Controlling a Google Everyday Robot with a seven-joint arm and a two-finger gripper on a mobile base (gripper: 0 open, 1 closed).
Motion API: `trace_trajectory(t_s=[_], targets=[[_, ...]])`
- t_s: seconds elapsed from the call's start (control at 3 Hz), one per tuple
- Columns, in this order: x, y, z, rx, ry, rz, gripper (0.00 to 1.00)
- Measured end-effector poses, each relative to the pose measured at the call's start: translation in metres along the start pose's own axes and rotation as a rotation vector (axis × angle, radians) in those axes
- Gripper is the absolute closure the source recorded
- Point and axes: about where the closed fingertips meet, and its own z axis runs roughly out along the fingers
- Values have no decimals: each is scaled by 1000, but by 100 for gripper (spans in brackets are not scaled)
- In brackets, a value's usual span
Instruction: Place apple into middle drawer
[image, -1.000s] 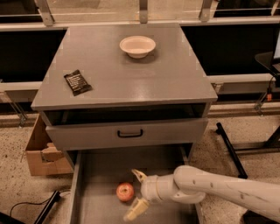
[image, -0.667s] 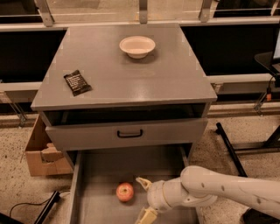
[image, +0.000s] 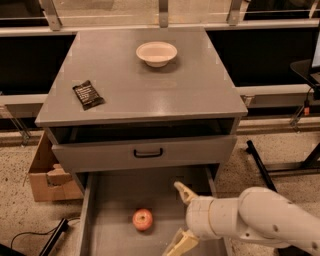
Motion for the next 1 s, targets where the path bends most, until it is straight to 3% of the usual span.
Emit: trace_trajectory(t_s=[0.33,0.67,1.0], targets=[[-10,-9,-31,75,51,-39,0],[-10,-9,-30,72,51,-40,0],[-14,-17,-37,41,94,-83,0]])
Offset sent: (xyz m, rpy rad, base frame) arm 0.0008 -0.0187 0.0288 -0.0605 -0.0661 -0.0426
